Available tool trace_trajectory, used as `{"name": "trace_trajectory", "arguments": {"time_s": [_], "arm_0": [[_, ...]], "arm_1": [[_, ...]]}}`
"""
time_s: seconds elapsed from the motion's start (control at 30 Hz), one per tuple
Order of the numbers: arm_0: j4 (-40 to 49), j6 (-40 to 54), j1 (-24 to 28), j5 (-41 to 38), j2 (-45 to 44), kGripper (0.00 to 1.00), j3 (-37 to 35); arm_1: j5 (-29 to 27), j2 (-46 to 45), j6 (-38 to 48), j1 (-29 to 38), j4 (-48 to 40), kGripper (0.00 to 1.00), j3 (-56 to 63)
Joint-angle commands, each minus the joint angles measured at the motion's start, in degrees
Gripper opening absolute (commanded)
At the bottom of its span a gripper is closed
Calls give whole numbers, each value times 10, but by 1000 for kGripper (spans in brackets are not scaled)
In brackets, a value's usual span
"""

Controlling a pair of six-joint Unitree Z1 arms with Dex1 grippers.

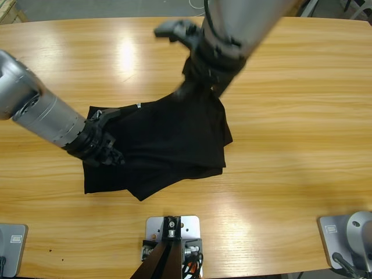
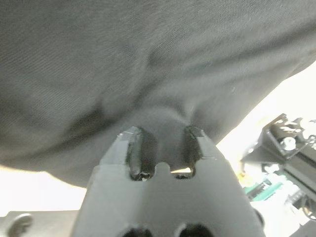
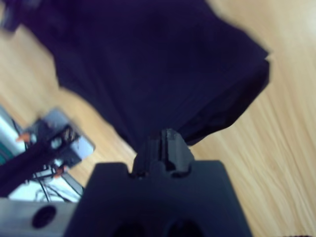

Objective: Fold clothes

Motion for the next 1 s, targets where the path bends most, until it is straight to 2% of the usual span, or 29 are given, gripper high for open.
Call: {"name": "trace_trajectory", "arguments": {"time_s": [0.03,0.1,0.33,0.63,0.8,1.0], "arm_0": [[48,-9,-16,66,-55,0,21],[63,-14,-29,99,-68,0,28],[21,-49,-61,96,-28,0,47],[-9,-90,-102,88,2,0,54],[-9,-98,-111,87,0,0,64],[-30,-116,-132,81,-6,0,99]], "arm_1": [[100,138,17,-66,-36,0,-33],[114,150,17,-66,-48,0,-32],[145,186,19,-65,-84,0,-14],[144,221,35,-62,-113,0,45],[117,224,47,-65,-132,0,42],[50,220,52,-97,-127,0,42]]}}
